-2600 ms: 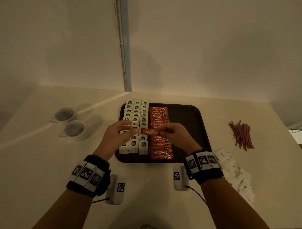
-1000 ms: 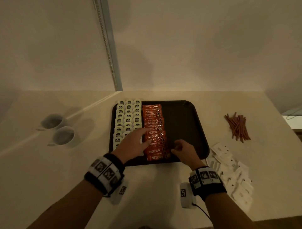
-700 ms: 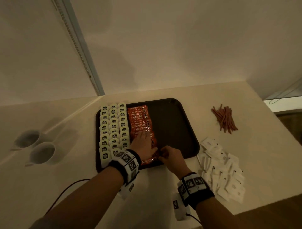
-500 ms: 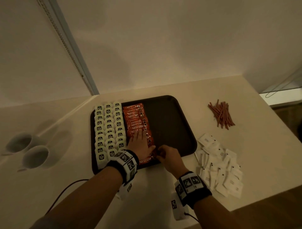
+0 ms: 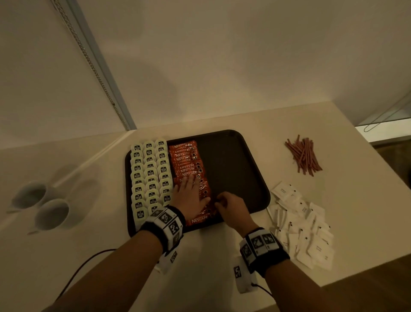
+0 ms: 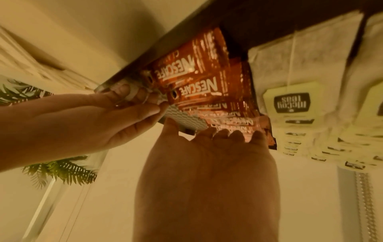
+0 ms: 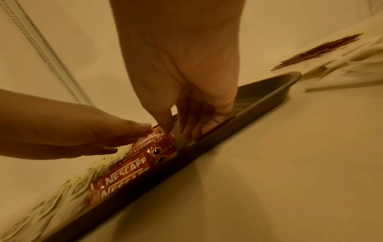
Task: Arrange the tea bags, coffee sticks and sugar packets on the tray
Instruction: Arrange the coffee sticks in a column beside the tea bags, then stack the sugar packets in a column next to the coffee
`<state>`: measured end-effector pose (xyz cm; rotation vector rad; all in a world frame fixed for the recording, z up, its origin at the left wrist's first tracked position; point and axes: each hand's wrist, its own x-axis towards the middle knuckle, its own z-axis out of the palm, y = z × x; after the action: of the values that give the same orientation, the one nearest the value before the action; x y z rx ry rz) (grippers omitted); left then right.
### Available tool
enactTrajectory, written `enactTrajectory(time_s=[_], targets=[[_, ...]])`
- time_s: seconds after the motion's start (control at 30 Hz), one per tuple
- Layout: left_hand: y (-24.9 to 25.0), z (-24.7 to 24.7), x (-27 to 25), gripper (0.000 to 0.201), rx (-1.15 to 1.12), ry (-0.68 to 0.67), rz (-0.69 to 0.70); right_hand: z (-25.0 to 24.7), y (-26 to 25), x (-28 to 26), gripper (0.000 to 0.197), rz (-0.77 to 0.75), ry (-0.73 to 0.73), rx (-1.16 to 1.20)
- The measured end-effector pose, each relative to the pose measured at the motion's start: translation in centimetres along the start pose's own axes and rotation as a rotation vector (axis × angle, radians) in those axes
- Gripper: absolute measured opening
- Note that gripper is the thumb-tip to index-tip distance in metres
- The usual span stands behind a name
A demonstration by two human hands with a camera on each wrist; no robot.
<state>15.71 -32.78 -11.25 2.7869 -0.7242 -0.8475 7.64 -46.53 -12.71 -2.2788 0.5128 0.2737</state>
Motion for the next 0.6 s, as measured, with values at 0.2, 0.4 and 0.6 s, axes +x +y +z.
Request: enactTrajectory(time_s=[0.2, 0.4, 0.6], targets=[[-2.0, -2.0, -3.9, 0.073, -0.275, 0.259, 0.039, -0.4, -2.7, 5.2, 0.057, 0.106, -0.082, -0.041], [-7.6, -1.5, -10.8, 0.064, -0.574, 0.376, -0.127, 0.5, -4.3, 7.8, 0.061, 0.118, -0.137, -0.181], [-12.6, 1.5, -14.6, 0.064, -0.573, 0.364, -0.337, 0.2, -5.1, 7.2, 0.064, 0.129, -0.157, -0.185]])
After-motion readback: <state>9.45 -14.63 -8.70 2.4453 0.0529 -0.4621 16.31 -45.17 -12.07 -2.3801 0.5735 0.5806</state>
